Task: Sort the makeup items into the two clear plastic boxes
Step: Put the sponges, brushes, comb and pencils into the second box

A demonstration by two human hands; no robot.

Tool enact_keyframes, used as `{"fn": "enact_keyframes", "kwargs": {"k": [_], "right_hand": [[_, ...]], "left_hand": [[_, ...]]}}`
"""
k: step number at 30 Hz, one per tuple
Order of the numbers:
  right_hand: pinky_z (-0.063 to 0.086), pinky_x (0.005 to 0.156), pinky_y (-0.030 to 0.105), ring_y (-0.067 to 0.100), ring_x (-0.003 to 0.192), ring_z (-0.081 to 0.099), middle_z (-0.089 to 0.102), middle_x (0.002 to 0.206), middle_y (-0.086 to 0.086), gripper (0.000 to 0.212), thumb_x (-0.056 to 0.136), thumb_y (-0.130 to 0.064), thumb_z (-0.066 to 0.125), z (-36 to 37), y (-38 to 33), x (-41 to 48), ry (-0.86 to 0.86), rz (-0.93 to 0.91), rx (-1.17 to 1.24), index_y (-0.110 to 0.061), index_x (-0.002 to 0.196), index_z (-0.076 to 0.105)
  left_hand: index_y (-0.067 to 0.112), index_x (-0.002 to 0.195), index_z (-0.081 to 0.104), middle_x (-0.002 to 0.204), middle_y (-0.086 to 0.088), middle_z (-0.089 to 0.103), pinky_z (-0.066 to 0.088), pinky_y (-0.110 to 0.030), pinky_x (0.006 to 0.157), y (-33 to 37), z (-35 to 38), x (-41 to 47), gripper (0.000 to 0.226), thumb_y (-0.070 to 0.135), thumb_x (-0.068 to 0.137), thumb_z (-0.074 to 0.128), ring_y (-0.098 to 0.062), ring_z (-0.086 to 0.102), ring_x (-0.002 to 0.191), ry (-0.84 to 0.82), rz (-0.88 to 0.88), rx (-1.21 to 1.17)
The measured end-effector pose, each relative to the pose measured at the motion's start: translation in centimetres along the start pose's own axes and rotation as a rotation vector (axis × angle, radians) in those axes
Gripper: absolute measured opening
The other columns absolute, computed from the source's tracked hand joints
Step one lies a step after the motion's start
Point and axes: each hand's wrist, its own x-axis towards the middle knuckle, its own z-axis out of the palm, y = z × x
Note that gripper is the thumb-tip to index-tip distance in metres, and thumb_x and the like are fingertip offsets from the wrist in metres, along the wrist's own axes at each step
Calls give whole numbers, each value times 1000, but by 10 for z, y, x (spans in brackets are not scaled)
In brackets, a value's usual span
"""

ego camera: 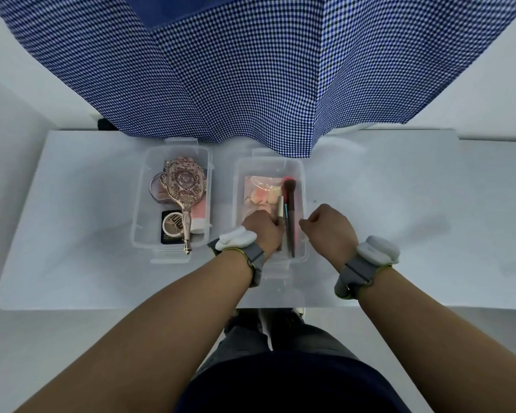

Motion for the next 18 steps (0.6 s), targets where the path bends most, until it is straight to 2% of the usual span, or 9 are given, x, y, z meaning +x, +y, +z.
{"fn": "enact_keyframes", "kwargs": {"k": [2, 5, 8, 10, 13, 18], "right_hand": [[45, 69, 31, 32, 88, 63, 68, 91, 13, 26, 88, -28, 55, 1, 0, 2, 11, -12, 0, -3, 95, 57], [41, 64, 28, 31, 85, 64, 64, 83, 10, 22, 87, -29, 55, 2, 1, 3, -13, -21, 7, -8, 85, 53], [39, 64, 28, 30, 81, 62, 61, 79, 8, 20, 87, -28, 55, 2, 2, 5, -27, -29, 4, -8, 83, 52], [38, 63, 28, 30, 79, 60, 60, 76, 7, 20, 87, -28, 54, 1, 2, 5, -35, -34, -4, -9, 81, 52], [39, 64, 29, 30, 79, 60, 60, 76, 8, 21, 86, -29, 54, 0, 1, 5, -42, -35, -11, -8, 81, 54], [39, 63, 29, 29, 76, 57, 57, 72, 6, 23, 88, -30, 53, -3, -3, 3, -55, -39, -23, -9, 78, 53]], "left_hand": [[2, 104, 70, 107, -16, 72, 49, -34, 84, 1, 4, 3, 38, 35, 93, 56, -32, 66, 101, -13, -4, 50], [5, 104, 69, 104, -12, 73, 48, -31, 77, 0, 10, 7, 39, 40, 89, 62, -29, 67, 97, -7, 6, 121], [7, 104, 68, 104, -11, 72, 42, -28, 72, -2, 16, 8, 40, 42, 87, 63, -28, 67, 96, 16, 26, 169], [7, 110, 65, 110, -10, 70, 39, -27, 74, -3, 18, 7, 36, 38, 91, 59, -28, 65, 103, 20, 62, 220], [10, 112, 64, 115, -9, 68, 45, -30, 85, -3, 14, 0, 26, 25, 96, 51, -27, 63, 109, 71, 98, 261], [16, 108, 67, 107, -3, 73, 52, -32, 88, -5, -21, -30, 23, 26, 93, 52, -24, 66, 101, 269, 153, 17]]}}
